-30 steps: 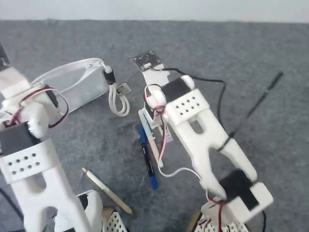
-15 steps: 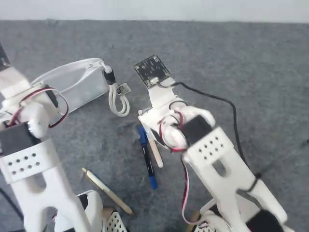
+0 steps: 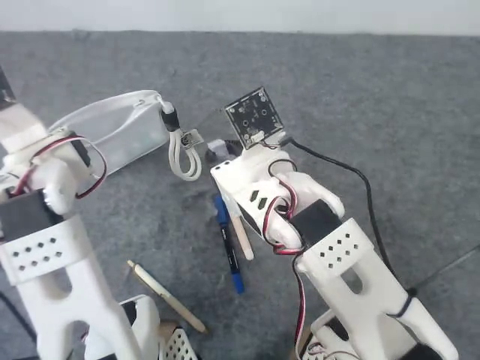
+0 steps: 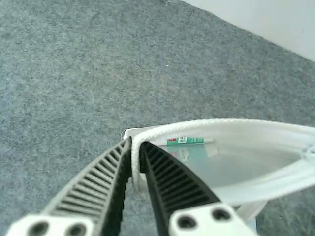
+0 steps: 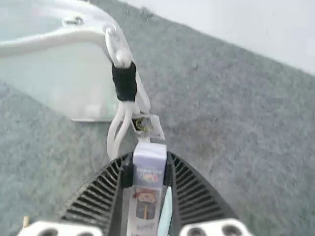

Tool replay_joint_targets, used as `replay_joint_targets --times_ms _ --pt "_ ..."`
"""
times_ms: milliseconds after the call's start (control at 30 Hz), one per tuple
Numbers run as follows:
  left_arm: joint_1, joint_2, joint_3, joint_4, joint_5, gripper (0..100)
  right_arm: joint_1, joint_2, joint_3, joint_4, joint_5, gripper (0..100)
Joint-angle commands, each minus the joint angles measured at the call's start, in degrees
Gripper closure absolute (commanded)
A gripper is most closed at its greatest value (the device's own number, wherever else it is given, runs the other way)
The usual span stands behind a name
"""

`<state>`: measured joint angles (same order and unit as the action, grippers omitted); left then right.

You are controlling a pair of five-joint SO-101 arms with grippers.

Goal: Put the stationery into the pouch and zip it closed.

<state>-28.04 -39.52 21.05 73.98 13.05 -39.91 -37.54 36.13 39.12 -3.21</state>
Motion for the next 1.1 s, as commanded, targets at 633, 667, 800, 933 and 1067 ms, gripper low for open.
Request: replay_joint_targets --times_ms 633,667,800,933,1067 --pt "-0.1 0.0 -2.3 -2.0 0.5 99 -6.8 -14.6 1.8 -4.3 -0.6 99.3" --pt "-0.1 0.0 -2.3 -2.0 0.5 99 -7.4 -15.3 1.8 -4.9 -0.6 99.3" --pt "-0.1 0.0 -1.8 -2.0 0.5 99 -10.9 -18.4 1.8 -7.0 -2.6 99.3" --pt "-0.1 0.0 -1.8 -2.0 0.5 99 -12.0 -19.9 1.8 -10.2 -2.9 99.3" --pt "0.0 0.0 -1.8 -1.5 0.5 99 -11.9 -19.5 1.8 -15.5 -2.7 99.3"
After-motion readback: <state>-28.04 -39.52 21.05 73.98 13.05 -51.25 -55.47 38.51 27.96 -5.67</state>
